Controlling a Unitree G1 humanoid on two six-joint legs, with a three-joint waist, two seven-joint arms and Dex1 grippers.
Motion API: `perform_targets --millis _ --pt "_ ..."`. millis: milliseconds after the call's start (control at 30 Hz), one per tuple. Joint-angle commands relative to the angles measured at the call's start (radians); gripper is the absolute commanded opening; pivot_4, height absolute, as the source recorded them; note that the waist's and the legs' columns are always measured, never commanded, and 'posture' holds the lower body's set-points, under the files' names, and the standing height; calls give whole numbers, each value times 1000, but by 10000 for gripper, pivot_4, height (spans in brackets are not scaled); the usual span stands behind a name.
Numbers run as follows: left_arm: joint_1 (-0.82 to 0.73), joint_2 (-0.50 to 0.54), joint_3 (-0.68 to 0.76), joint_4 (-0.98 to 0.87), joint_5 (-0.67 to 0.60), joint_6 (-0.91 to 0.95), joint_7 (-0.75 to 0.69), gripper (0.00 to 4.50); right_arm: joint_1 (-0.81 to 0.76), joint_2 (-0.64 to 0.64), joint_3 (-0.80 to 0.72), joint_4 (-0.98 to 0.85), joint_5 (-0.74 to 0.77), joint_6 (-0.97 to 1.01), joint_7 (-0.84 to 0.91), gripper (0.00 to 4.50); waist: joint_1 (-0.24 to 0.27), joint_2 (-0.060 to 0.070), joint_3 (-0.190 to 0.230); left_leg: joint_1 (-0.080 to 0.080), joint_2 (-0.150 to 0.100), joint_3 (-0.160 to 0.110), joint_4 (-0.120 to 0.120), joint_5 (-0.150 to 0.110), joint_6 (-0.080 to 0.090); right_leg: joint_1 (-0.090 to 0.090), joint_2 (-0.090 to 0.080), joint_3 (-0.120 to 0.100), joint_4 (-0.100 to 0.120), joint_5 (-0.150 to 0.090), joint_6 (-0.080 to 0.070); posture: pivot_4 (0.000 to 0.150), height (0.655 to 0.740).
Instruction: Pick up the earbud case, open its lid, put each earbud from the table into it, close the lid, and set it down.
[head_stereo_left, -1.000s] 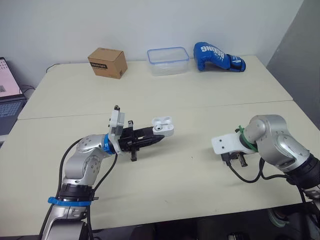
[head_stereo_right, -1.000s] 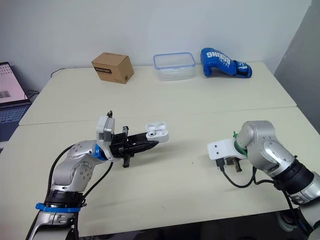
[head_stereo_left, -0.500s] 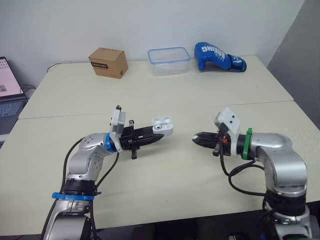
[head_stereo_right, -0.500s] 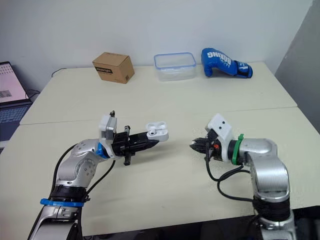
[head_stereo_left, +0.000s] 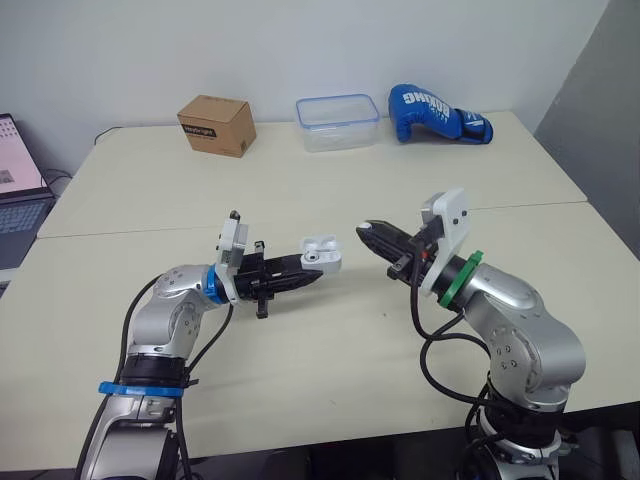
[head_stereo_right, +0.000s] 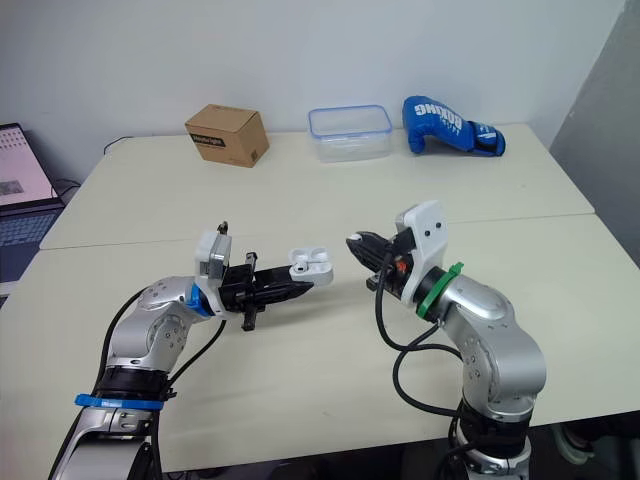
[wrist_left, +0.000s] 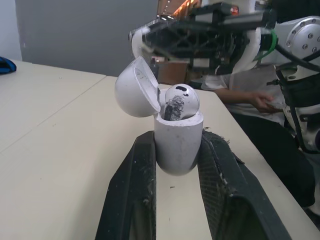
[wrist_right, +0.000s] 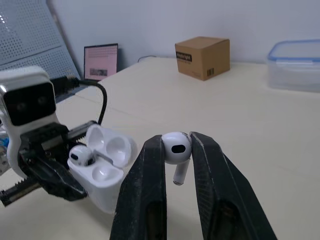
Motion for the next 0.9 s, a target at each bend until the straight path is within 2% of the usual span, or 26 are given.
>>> perform_targets --millis 33,133,200,900 --pt "-19 6 17 0 -4 -12 -10 8117 -46 -49 51 -43 61 -16 -10 3654 0 0 0 0 0 0 0 0 0 0 0 0 0 0 0 1500 7307" --pt "-30 -3 16 11 -4 -15 -6 8117 -71 -138 138 -13 53 -27 -14 3654 0 0 0 0 0 0 0 0 0 0 0 0 0 0 0 1500 7307" --pt "-33 -6 14 14 -3 -19 -6 8117 -88 -152 166 7 52 -42 -42 3654 0 0 0 0 0 0 0 0 0 0 0 0 0 0 0 1500 7307" --pt "-55 -38 18 30 9 -42 6 8117 -88 -181 171 59 220 -20 -134 3654 0 0 0 0 0 0 0 0 0 0 0 0 0 0 0 1500 7307"
